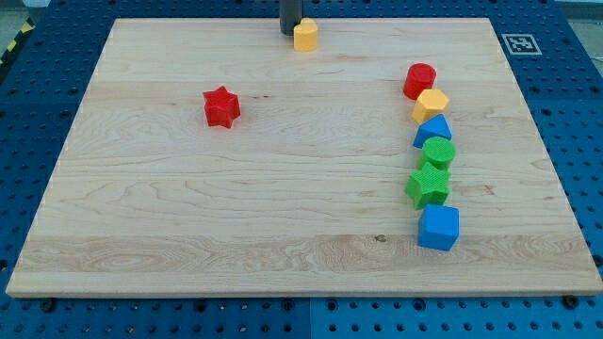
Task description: Push the yellow heart diagonal to the red circle
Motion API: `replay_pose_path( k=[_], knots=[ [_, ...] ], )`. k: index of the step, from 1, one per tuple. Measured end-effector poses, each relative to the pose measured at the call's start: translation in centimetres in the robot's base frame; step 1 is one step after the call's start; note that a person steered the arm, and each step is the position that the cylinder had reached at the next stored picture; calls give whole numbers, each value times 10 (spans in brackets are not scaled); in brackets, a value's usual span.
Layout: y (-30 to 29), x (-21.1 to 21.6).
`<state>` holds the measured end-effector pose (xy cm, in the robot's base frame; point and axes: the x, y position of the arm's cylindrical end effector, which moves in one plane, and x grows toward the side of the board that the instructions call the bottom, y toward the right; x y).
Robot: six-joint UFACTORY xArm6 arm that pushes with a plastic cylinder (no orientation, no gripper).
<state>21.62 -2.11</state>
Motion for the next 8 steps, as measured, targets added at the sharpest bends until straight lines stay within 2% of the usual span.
replay_pose_path(
  k=[3, 8],
  knots=[
    [0, 18],
    [58, 18]
  ],
)
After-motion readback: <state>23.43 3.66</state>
